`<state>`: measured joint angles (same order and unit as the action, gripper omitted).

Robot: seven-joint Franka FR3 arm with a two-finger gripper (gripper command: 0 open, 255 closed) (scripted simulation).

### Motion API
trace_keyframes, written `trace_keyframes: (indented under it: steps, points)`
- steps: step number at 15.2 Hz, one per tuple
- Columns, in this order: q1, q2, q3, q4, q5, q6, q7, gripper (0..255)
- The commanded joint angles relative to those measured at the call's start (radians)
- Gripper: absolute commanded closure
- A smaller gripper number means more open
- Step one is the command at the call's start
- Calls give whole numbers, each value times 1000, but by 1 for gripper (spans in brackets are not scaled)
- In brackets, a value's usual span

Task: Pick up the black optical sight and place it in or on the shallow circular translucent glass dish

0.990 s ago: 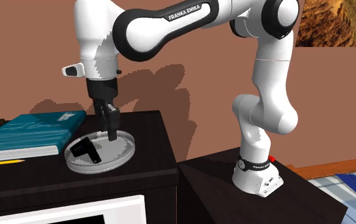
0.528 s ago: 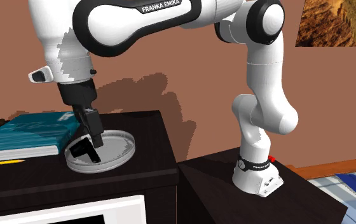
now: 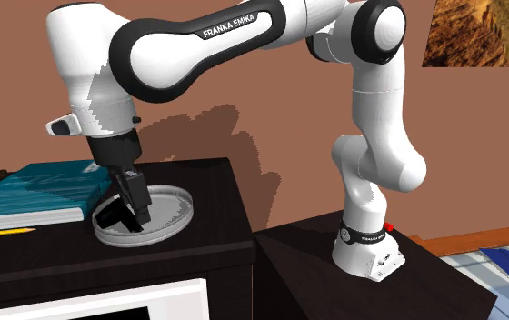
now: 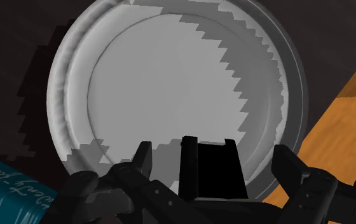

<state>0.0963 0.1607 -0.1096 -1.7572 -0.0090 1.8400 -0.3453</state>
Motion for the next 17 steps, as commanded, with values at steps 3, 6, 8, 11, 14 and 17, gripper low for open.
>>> trace_keyframes:
  steps: [3, 6, 8, 11, 14, 17]
  points:
    - [0, 0, 0, -1, 0, 2, 0, 0]
    - [0, 0, 0, -1, 0, 1, 0, 255]
    - [0, 0, 0, -1, 0, 1, 0, 255]
    - [0, 0, 0, -1, 0, 1, 0, 255]
    - [0, 0, 0, -1, 0, 1, 0, 255]
    - [5, 0, 1, 23, 4, -3, 38, 0]
